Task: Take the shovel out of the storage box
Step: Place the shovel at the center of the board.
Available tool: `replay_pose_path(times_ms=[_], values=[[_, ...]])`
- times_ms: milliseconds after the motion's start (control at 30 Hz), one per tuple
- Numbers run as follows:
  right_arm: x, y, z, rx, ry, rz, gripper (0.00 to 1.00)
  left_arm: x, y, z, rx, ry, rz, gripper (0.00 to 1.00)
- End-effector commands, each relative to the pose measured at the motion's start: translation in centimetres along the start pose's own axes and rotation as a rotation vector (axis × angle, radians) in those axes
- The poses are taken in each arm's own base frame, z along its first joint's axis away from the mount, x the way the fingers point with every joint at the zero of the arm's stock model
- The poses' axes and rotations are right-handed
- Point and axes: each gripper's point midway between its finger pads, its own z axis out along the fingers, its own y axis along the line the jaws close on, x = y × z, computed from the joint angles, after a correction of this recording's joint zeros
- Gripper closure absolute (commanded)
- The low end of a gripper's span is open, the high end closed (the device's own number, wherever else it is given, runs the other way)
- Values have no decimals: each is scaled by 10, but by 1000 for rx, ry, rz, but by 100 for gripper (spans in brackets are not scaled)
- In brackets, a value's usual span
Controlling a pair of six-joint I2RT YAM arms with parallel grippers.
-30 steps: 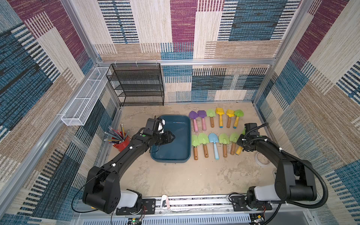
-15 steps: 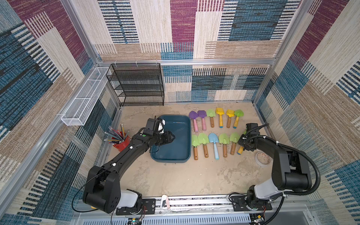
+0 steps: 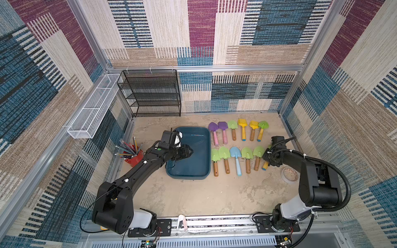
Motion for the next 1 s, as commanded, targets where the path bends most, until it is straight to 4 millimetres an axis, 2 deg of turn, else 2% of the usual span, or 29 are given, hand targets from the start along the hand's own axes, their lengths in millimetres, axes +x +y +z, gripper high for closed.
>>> replay_pose_path(times_ms=[0, 233, 367, 500, 567, 667, 867, 967], values=[[-9, 6, -5, -27, -37, 0, 67, -5, -1, -1, -2, -15, 18, 47], [-19, 11, -32, -74, -96, 6, 41, -7, 2, -1, -32, -10, 27, 47], [-32, 16, -54, -115, -159, 6, 25, -11, 11, -2, -90, -25, 27, 46], [-47, 27, -71, -171, -215, -1, 15, -19, 16, -5, -136, -46, 33, 43], [-52, 34, -76, -202, -233, -9, 13, -23, 17, -7, -149, -56, 40, 40], [-59, 44, -81, -252, -257, -27, 11, -31, 16, -10, -136, -71, 49, 2], [-79, 60, -87, -312, -322, -44, 9, -55, 32, -23, -175, -139, 26, 1], [-89, 58, -88, -301, -384, -22, 9, -67, 47, -27, -201, -182, 3, 1]])
